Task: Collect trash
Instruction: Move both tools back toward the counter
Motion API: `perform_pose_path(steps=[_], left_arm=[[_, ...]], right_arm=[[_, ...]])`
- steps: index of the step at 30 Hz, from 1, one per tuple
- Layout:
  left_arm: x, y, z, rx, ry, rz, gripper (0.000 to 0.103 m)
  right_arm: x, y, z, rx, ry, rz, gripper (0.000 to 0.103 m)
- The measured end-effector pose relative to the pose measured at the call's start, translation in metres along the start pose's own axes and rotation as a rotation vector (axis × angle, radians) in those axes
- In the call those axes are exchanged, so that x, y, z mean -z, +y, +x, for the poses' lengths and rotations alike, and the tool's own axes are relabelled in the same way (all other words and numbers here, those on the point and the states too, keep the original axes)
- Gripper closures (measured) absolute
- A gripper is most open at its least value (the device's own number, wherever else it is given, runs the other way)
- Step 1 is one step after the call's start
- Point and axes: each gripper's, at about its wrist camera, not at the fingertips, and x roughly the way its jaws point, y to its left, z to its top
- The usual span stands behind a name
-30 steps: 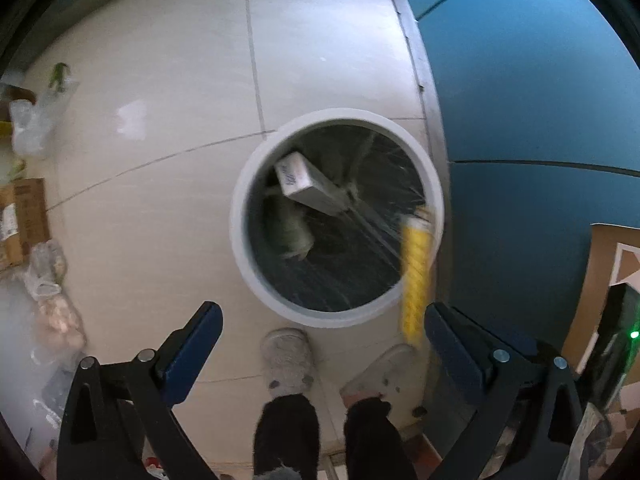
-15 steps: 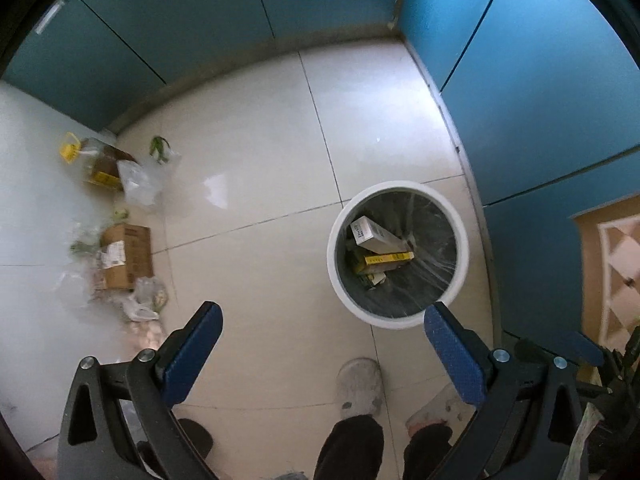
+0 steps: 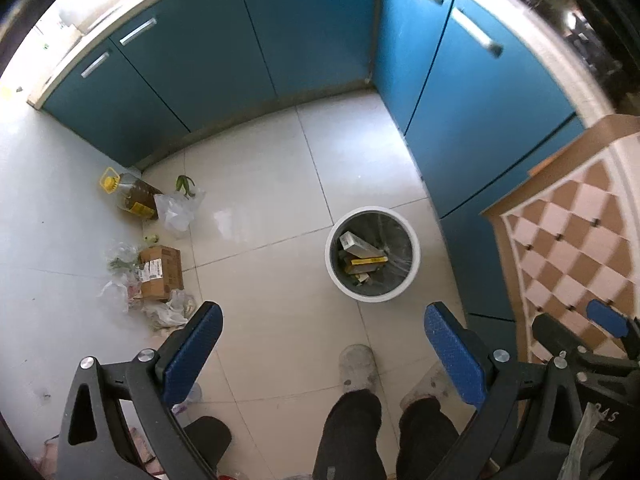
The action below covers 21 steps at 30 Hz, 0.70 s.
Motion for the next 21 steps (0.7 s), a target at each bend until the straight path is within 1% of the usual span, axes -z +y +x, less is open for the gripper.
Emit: perform_pose_path(steps=[3, 6, 8, 11, 12, 18, 19, 21], left_arm=[[0.009, -0.001, -0.034, 0.026, -0.024, 0.003, 0.000], [0.014, -0.001, -0.062, 0.037, -0.042, 0.008, 0.000], [0.018, -0.002, -0.079, 0.027, -0.058, 0.021, 0.000], [0.025, -0.004, -0.111, -0.029, -0.111, 0.038, 0.000], [0.026, -0.005, -0.117, -0.034, -0.123, 0.043, 0.000], [0.030, -0.014, -0.153, -0.036, -0.188, 0.043, 0.000], [0.030, -0.017, -0.159, -0.029, -0.200, 0.039, 0.000], [0.027, -0.029, -0.170, -0.008, -0.234, 0.037, 0.000]], right_arm=[[0.006, 0.005, -0.050, -0.001, -0.033, -0.013, 0.000], [0.015, 0.008, -0.089, 0.000, -0.057, -0.028, 0.000], [0.021, 0.009, -0.114, -0.006, -0.073, -0.030, 0.000], [0.031, 0.012, -0.148, -0.009, -0.098, -0.034, 0.000], [0.034, 0.013, -0.159, -0.014, -0.107, -0.035, 0.000], [0.051, 0.007, -0.200, -0.058, -0.150, -0.020, 0.000], [0.051, 0.009, -0.202, -0.070, -0.153, -0.014, 0.000], [0.055, -0.002, -0.209, -0.107, -0.158, 0.013, 0.000]])
